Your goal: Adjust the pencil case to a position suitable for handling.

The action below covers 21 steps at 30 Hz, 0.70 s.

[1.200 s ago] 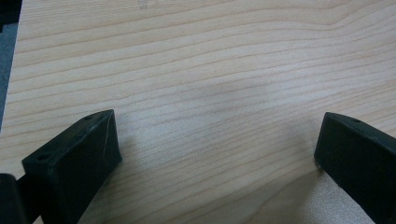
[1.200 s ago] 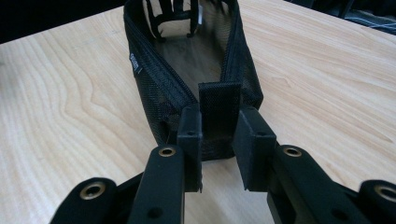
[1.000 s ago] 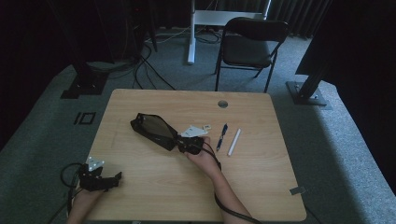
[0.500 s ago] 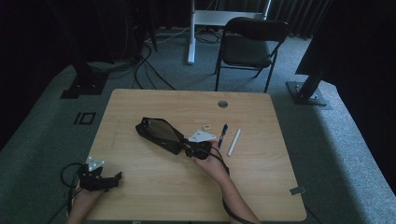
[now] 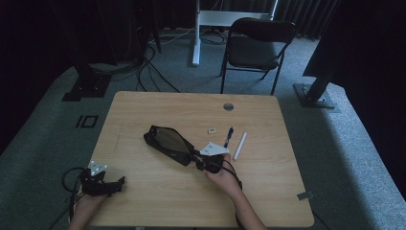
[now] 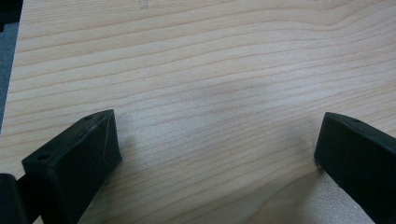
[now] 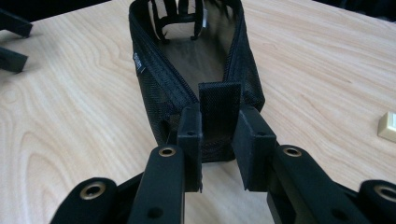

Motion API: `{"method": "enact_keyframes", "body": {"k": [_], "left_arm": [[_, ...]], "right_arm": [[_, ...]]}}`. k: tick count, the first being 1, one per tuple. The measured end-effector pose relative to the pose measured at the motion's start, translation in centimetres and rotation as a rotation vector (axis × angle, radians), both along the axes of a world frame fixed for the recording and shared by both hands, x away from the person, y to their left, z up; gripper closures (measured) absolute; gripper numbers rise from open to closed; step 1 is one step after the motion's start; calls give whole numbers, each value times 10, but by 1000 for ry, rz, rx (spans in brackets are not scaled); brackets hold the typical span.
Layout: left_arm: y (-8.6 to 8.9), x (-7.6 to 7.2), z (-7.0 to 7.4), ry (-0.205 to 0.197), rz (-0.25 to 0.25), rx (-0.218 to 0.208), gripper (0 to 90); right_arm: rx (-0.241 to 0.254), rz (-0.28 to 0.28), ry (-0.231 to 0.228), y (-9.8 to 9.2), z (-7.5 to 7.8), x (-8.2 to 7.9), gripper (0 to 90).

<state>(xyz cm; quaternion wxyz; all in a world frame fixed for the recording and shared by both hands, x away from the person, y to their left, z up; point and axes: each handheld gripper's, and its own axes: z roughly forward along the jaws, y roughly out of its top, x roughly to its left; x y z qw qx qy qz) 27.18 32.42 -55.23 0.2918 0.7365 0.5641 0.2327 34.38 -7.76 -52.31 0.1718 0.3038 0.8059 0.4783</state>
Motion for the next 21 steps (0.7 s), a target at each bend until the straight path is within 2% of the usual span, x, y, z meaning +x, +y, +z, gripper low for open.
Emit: {"method": "enact_keyframes", "body": {"k": [6,7,10,12,17,21], "left_arm": [[0,0,0,0,0,0,2],[0,0,0,0,0,0,2],[0,0,0,0,0,0,2],[0,0,0,0,0,1,2],[0,0,0,1,0,1,2],[0,0,0,0,0,1,2]], "right_arm": [[4,9,1,-8,2,-9,731],[20,6,2,-10,3,-11,731],[25,11,0,-13,3,-17,731],[8,19,-2,-15,5,-22,731],[24,12,0,-24,7,-29,730],[9,15,0,-31,5,-33,731]]}}
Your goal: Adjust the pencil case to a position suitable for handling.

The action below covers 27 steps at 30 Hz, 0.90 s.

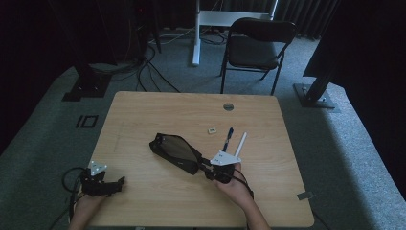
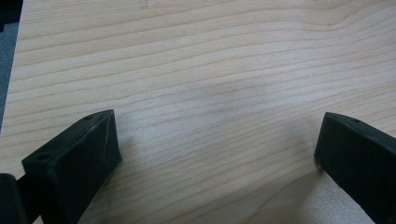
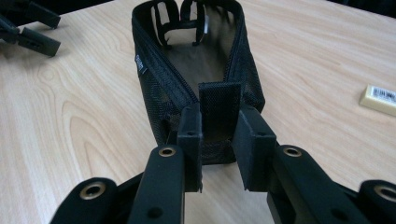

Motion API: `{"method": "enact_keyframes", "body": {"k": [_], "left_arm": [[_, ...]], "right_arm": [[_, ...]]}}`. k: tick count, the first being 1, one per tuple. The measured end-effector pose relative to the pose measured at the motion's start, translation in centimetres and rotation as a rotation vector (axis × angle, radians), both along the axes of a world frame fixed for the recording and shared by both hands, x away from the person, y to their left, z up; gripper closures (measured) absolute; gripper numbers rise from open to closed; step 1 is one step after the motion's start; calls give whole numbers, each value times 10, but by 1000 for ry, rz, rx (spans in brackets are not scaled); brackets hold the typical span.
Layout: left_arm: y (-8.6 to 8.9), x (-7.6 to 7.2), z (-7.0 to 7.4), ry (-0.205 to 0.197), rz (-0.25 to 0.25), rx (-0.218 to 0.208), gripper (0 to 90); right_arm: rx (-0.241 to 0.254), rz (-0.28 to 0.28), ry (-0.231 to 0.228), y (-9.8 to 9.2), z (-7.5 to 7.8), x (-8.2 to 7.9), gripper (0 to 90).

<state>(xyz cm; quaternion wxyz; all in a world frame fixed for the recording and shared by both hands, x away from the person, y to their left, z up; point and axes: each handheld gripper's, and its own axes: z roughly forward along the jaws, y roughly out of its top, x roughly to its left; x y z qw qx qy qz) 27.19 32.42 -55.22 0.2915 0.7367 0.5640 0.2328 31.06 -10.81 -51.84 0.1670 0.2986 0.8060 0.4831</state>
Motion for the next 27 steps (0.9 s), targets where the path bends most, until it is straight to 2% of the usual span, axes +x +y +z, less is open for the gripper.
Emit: {"method": "enact_keyframes", "body": {"k": [7,16,20,22,27], "left_arm": [[0,0,0,0,0,0,2],[0,0,0,0,0,1,1],[0,0,0,0,0,0,2],[0,0,0,-1,0,0,2],[0,0,0,0,0,0,2]], "right_arm": [[-1,-33,11,-15,-7,-8,730],[-22,-38,7,-24,-7,-20,730],[-10,-43,11,-31,-7,-27,730],[-28,-42,3,-33,-7,-33,730],[-10,-64,9,-43,-9,-39,730]]}}
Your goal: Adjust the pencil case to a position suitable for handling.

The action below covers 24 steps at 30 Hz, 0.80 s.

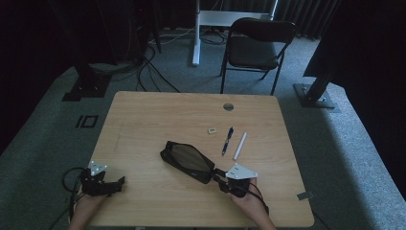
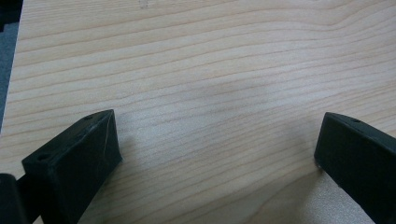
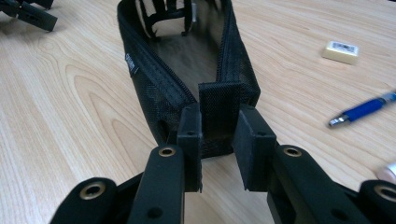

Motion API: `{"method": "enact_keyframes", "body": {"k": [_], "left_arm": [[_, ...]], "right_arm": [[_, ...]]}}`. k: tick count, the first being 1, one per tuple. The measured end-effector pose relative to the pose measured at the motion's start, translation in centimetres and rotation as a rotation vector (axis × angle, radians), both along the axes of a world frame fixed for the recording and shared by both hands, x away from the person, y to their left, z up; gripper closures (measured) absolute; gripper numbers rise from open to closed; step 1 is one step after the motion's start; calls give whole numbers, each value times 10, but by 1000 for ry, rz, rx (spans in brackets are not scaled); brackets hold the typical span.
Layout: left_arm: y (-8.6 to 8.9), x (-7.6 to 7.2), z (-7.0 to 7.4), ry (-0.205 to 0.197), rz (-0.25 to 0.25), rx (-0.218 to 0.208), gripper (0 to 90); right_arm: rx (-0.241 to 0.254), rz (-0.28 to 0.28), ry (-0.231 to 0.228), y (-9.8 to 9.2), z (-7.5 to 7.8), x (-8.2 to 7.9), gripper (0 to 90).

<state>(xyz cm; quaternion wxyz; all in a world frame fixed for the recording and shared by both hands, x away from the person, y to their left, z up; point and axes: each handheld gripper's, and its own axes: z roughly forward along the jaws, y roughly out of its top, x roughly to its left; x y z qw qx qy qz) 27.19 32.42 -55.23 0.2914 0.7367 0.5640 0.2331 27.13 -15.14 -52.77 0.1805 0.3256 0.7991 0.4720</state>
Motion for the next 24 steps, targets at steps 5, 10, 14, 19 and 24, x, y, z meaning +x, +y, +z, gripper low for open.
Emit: {"method": "enact_keyframes", "body": {"k": [5,10,14,19,24], "left_arm": [[0,0,0,0,0,0,2],[0,0,0,0,0,0,2],[0,0,0,0,0,0,2],[0,0,0,0,0,0,2],[0,0,0,0,0,0,2]], "right_arm": [[7,-13,2,-11,0,-6,730],[-9,-26,-4,-21,0,-12,729],[-1,-34,4,-28,0,-14,729],[2,-40,-3,-37,-2,-16,729],[8,-50,-2,-46,-3,-17,728]]}}
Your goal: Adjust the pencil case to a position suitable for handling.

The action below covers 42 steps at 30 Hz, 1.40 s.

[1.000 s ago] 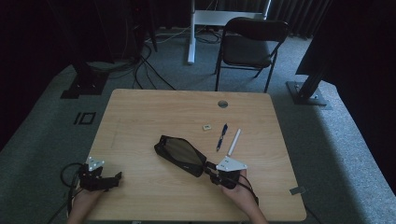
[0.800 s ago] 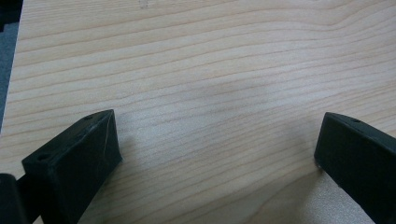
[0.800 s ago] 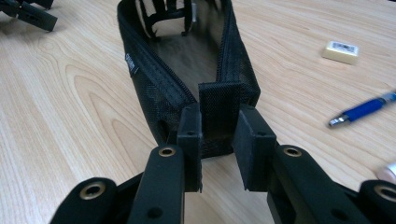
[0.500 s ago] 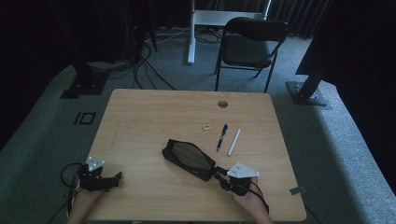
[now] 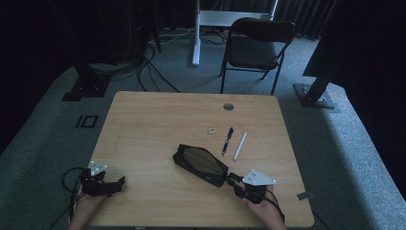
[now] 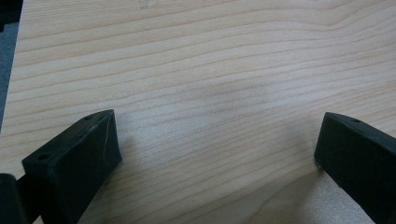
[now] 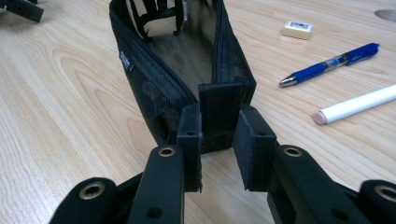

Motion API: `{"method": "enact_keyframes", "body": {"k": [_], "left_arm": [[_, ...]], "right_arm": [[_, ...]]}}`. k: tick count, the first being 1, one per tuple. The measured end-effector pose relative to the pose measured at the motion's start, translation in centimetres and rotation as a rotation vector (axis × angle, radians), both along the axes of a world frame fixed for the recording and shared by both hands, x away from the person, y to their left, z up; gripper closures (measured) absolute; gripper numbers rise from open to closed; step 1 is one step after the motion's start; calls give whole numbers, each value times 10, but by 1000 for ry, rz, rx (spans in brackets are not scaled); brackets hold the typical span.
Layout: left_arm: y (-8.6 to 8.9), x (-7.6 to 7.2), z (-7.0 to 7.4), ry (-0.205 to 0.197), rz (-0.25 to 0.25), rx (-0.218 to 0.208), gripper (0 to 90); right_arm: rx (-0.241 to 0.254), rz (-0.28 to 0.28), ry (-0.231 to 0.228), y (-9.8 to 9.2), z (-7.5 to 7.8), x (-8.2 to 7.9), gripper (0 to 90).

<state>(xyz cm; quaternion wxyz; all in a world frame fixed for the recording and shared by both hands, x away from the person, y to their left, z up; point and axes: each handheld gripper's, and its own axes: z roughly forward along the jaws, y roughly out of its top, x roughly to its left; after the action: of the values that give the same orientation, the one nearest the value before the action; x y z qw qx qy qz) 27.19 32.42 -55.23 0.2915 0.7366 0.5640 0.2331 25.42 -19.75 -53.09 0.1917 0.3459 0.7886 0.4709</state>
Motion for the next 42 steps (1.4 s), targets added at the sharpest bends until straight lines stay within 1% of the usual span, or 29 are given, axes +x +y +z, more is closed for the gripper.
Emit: {"method": "enact_keyframes", "body": {"k": [3,8,21,25,26,27,29,30,34,37,38,42], "left_arm": [[0,0,0,0,0,0,2],[0,0,0,1,0,0,2],[0,0,0,0,0,0,2],[0,0,0,0,0,0,2],[0,0,0,0,0,0,2],[0,0,0,0,0,0,2],[0,0,0,0,0,0,1],[0,0,0,1,-1,1,1],[0,0,0,0,0,1,2],[0,0,0,0,0,0,1],[0,0,0,0,0,0,1],[0,0,0,0,-1,1,2]], "right_arm": [[-6,7,-4,-4,2,-1,728],[2,-2,6,-10,-1,-2,727],[-12,-21,-3,-27,2,-11,729],[-15,-26,3,-30,2,-12,727],[-9,-31,7,-32,1,-13,723],[-5,-38,12,-34,0,-12,714],[-21,-45,15,-35,-1,-12,670],[-22,-47,20,-35,-2,-12,654],[-6,-46,31,-36,-1,-13,597],[-5,-56,25,-38,0,-12,588],[-8,-65,22,-40,0,-12,566],[9,-71,15,-45,3,-13,534]]}}
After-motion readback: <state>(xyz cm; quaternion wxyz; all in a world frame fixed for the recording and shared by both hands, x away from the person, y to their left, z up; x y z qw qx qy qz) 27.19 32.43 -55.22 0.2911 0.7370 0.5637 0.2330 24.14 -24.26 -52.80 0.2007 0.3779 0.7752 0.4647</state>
